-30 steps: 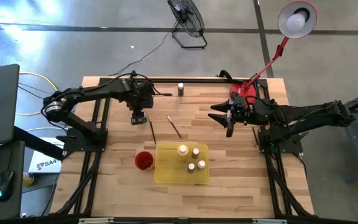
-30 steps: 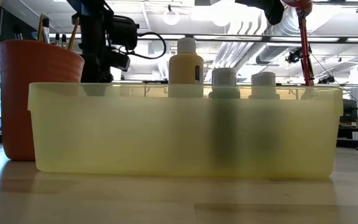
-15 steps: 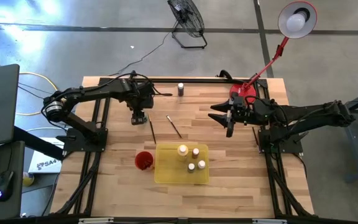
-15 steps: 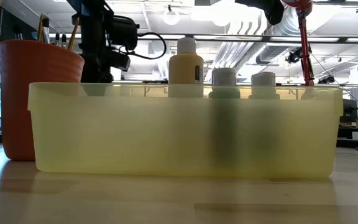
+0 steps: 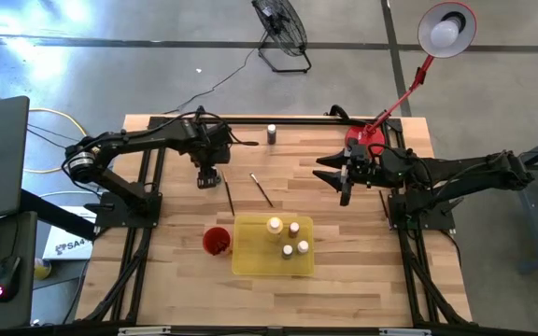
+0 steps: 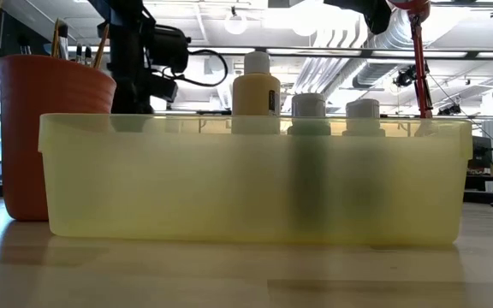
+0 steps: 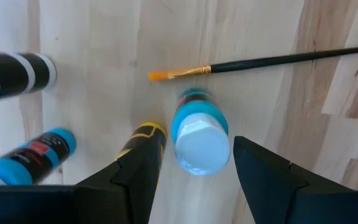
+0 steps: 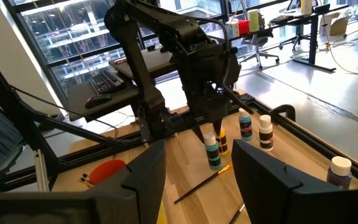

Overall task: Pick & Place Paint Supplies
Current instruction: Put the blue paint bottle into the yellow bin

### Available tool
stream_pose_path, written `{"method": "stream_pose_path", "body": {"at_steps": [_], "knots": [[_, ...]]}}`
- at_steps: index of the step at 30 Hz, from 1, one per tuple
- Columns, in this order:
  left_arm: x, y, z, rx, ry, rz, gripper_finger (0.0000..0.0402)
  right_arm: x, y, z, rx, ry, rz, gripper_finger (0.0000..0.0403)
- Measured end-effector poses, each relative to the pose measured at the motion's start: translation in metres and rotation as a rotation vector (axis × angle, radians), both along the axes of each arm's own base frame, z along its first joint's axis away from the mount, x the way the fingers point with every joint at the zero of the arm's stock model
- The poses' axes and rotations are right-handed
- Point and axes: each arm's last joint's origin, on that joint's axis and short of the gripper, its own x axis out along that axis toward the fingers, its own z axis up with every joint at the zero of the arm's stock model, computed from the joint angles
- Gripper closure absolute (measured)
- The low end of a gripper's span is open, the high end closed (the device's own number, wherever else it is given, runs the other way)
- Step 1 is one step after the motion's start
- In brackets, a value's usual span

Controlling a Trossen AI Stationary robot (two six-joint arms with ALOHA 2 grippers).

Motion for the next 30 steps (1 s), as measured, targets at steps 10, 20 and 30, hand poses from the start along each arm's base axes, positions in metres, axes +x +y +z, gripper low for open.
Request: {"method": "stream_pose_path", "body": {"at_steps": [10,20,30], "knots": [[0.0021,0.0012,0.0005,0.009,-0.025,0.016,0.0204,0.0000,0.0000,0.0000,0.000,0.000,0.000,0.0229],[0.0022,0.0011,0.0004,0.007,-0.027,0.015,0.0204,0.0000,0.0000,0.0000,0.005,-0.001,0.000,0.0229],[0.0025,0.0005,0.0002,-0.018,-0.039,0.030,0.0204,0.0000,0.0000,0.0001,0.007,-0.002,0.000,0.0229]]}}
